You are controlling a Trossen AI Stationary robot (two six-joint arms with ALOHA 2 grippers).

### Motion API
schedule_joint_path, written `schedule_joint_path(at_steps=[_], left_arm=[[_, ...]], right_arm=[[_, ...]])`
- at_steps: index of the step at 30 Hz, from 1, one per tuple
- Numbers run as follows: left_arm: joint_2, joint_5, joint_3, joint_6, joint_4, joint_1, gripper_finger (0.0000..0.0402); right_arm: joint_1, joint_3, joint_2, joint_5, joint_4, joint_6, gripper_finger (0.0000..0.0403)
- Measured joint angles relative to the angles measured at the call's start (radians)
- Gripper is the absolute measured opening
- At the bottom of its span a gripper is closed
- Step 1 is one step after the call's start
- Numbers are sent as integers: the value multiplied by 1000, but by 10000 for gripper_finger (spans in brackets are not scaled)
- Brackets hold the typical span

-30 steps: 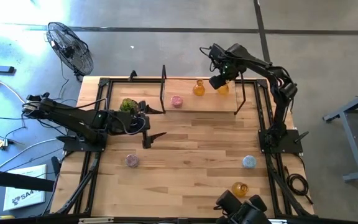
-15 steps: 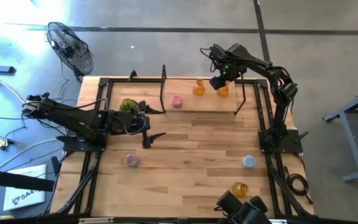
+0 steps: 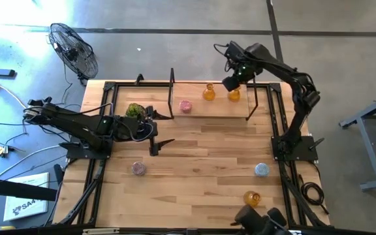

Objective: Pick & Place candle stick holders
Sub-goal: Put the red patterned scented candle on the shelf

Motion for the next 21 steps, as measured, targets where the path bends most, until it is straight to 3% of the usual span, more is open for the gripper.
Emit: schedule_joint_path(at_steps=[6, 12, 16, 21], left_arm=[[0, -3, 0, 2, 0, 0, 386], [0, -3, 0, 2, 0, 0, 386], [0, 10, 0, 2, -23, 0, 386], [1, 15, 0, 2, -102, 0, 386]], right_arm=[[30, 0, -117, -58, 0, -37, 213], [159, 0, -256, -128, 14, -83, 214], [284, 1, -333, -117, 27, -71, 211], [443, 1, -390, -1, 37, -23, 213]])
